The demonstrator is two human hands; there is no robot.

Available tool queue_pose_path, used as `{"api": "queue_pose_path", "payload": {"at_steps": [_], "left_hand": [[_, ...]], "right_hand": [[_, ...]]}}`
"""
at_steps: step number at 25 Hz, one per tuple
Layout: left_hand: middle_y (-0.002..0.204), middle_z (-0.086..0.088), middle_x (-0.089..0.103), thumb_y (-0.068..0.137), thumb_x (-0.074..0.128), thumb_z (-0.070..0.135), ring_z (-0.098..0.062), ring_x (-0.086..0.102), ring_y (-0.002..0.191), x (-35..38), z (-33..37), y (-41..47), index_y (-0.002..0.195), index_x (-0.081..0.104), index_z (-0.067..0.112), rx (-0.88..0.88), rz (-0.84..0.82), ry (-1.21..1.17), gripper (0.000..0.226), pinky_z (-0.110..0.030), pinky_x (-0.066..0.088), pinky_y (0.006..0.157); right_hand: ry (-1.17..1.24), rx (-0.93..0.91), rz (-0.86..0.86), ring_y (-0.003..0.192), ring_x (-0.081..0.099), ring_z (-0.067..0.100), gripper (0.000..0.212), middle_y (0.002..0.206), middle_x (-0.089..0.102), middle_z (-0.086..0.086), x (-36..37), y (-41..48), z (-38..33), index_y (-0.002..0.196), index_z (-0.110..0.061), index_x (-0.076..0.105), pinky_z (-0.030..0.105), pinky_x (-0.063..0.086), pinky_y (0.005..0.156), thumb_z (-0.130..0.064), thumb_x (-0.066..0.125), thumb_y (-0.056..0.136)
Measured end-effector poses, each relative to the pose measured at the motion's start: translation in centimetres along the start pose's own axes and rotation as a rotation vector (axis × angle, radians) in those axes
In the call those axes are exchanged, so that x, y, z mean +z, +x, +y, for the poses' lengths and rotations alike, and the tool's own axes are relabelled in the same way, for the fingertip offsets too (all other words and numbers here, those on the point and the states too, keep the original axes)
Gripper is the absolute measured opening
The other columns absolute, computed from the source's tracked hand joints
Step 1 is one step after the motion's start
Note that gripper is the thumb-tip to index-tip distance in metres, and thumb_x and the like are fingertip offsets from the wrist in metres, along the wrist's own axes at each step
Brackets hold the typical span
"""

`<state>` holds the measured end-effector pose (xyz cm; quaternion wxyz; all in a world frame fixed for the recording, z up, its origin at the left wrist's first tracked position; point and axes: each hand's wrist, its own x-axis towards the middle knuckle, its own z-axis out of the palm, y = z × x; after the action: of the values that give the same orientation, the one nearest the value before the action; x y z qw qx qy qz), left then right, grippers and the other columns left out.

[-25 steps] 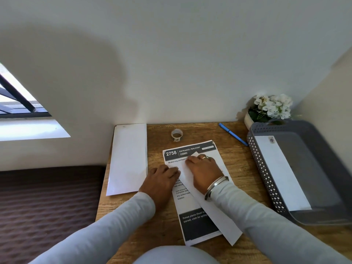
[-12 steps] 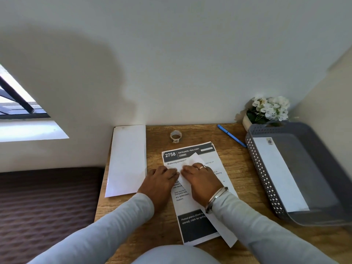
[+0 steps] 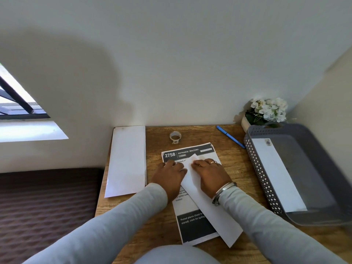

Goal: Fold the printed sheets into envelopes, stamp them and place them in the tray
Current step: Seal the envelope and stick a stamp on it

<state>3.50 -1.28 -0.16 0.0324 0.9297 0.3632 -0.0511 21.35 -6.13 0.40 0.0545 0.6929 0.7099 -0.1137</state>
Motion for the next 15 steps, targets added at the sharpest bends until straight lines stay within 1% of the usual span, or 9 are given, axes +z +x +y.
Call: {"api": "queue_pose_path", "payload": {"at_steps": [2,3,5,7,10,12,15], "left_hand": [[0.155,-0.004,0.037,0.091,0.064,0.031,-0.032,0.031,0.141,0.9,-0.7,-1.2,0.149,0.038,0.022,0.007,-0.007,-0.015,0.064,-0.053,0.029,0.113],[0.155,-0.004,0.039,0.09,0.066,0.034,-0.033,0.035,0.14,1.4,-1.2,-2.1,0.148,0.041,0.023,0.017,0.002,-0.027,0.065,-0.054,0.031,0.112],[0.148,-0.005,0.05,0.083,0.075,0.038,-0.034,0.047,0.134,2.4,-1.8,-3.3,0.143,0.05,0.025,0.034,-0.015,-0.033,0.066,-0.055,0.04,0.105],[0.145,-0.004,0.053,0.081,0.077,0.04,-0.034,0.05,0.131,2.8,-1.8,-3.6,0.142,0.053,0.026,0.009,-0.015,-0.026,0.066,-0.054,0.043,0.104],[0.153,-0.003,0.044,0.089,0.069,0.039,-0.033,0.04,0.139,2.6,-1.4,-3.4,0.149,0.043,0.028,-0.019,0.01,-0.064,0.066,-0.052,0.034,0.112],[0.157,-0.003,0.037,0.093,0.064,0.038,-0.032,0.033,0.143,2.3,-1.5,-3.5,0.151,0.037,0.029,-0.024,0.019,-0.078,0.064,-0.052,0.029,0.115],[0.161,-0.002,0.03,0.097,0.058,0.037,-0.03,0.025,0.146,1.8,-1.4,-3.5,0.153,0.032,0.028,-0.023,-0.008,-0.071,0.062,-0.05,0.024,0.118]], "right_hand": [[0.006,0.0,0.013,0.136,0.038,0.026,0.064,0.153,0.041,-0.005,0.1,0.0,0.1,0.149,-0.024,0.042,0.042,0.04,0.109,-0.012,0.051,0.086],[0.005,0.003,0.024,0.134,0.039,0.026,0.064,0.152,0.042,-0.005,0.1,0.0,0.1,0.148,-0.023,0.043,0.042,0.04,0.108,-0.011,0.05,0.086],[-0.014,0.006,0.03,0.133,0.04,0.027,0.061,0.15,0.043,-0.003,-0.1,0.2,-0.4,0.146,-0.022,0.045,0.042,0.039,0.107,-0.012,0.05,0.086],[-0.026,-0.033,0.015,0.135,0.037,0.028,0.059,0.152,0.041,-0.001,-0.2,0.3,-1.8,0.146,-0.023,0.044,0.044,0.036,0.109,-0.014,0.051,0.088],[0.006,-0.099,-0.008,0.142,0.03,0.029,0.062,0.157,0.034,-0.002,0.2,0.5,-3.4,0.148,-0.032,0.038,0.046,0.032,0.112,-0.019,0.055,0.09],[0.004,-0.063,-0.002,0.143,0.029,0.029,0.067,0.159,0.032,-0.003,0.0,1.0,-2.6,0.149,-0.036,0.035,0.047,0.032,0.113,-0.015,0.054,0.089],[0.009,0.036,-0.001,0.143,0.029,0.03,0.068,0.159,0.032,-0.005,-0.8,1.9,-0.6,0.151,-0.034,0.035,0.047,0.032,0.113,-0.011,0.05,0.088]]}}
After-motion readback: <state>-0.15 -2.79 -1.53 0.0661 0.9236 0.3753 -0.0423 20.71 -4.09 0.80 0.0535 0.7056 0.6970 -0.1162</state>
